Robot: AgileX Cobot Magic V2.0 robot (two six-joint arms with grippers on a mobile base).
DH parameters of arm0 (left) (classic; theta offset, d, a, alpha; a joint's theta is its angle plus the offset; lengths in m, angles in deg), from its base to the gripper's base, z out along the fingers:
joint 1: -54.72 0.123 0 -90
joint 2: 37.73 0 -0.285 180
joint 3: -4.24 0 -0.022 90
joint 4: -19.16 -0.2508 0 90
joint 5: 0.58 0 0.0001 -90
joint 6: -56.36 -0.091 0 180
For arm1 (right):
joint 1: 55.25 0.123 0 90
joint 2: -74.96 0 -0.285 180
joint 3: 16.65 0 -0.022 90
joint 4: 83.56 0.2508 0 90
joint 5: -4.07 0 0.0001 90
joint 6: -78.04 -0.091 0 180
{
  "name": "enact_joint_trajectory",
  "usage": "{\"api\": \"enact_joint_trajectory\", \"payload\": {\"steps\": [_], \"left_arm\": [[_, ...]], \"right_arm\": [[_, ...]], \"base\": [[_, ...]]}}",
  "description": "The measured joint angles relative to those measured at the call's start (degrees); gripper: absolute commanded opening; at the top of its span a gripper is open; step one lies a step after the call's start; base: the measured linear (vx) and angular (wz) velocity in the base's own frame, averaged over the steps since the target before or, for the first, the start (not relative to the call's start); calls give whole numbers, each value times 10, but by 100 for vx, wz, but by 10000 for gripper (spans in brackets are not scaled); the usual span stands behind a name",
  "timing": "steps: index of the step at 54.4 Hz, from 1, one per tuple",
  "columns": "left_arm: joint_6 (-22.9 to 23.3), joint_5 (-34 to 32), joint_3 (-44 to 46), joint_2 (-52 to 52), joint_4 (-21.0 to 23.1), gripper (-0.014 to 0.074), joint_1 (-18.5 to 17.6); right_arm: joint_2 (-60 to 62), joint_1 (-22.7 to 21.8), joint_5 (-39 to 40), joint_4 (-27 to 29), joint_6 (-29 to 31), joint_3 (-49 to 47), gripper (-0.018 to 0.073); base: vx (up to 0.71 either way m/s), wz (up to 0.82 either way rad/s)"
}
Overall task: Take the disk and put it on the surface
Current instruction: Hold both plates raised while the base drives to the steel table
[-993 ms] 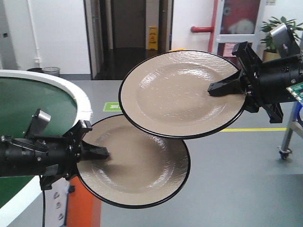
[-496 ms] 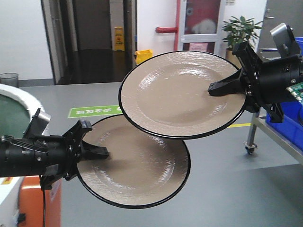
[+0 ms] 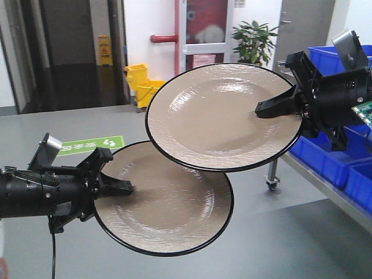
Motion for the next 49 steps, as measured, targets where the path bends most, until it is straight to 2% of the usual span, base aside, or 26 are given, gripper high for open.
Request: {"api": "enact_joint_trajectory", "payload": {"steps": [27,49], "left_arm": [[0,0,0,0,0,-1,0],[0,0,0,0,0,-1,0]], "right_arm": [[0,0,0,0,0,0,-8],[0,0,0,0,0,0,-8]], "base": [[28,-25],[35,-10]]}}
